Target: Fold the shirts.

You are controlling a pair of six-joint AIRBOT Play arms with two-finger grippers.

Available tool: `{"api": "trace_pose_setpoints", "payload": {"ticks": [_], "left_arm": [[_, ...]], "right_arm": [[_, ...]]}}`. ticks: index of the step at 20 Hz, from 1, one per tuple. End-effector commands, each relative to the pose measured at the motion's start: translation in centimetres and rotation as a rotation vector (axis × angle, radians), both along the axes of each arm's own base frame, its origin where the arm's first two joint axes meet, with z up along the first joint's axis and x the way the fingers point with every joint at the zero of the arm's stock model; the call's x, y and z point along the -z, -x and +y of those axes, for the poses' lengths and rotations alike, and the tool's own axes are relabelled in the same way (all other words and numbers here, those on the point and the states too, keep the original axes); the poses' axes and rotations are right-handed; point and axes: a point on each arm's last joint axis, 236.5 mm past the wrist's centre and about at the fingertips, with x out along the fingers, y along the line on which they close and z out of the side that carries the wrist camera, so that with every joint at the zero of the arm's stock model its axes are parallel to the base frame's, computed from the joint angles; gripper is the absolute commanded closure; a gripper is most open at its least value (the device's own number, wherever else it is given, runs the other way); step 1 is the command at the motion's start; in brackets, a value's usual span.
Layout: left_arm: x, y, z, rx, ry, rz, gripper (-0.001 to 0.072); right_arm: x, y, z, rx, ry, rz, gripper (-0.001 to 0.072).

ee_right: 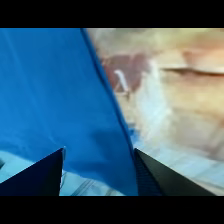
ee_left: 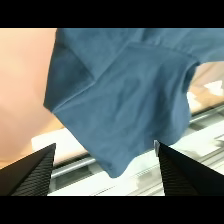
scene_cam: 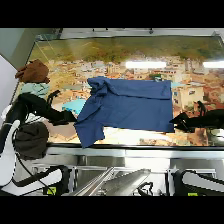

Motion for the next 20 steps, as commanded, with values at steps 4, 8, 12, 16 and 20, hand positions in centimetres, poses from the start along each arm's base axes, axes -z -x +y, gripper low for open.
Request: {"api": "trace_pose_setpoints", "payload": {"ticks": [4, 8, 12, 16, 20], "left_arm": [[3.3, 1.6, -1.7, 0.215, -0.192, -0.104, 0.0003], [2.7, -3.0, -0.9, 0.314, -0.456, -0.294, 0.0129], [2.4, -6.3, -1.7, 0.415, -0.541, -0.383, 0.0169], [6.0, -4.7, -1.7, 0.481, -0.549, -0.206, 0.0169], [5.8, -4.4, -2.7, 0.583, -0.548, -0.191, 0.0170]], "right_arm": [[0.8, -0.2, 2.8, -0.094, -0.007, -0.016, 0.0256], [0.4, -0.7, 3.3, -0.086, -0.033, -0.041, 0.0338], [0.4, -0.8, 3.2, -0.084, -0.032, -0.042, 0.0340], [0.4, -0.8, 3.2, -0.083, -0.031, -0.043, 0.0345], [0.2, -1.2, 3.1, -0.083, -0.026, -0.053, 0.0345]]}}
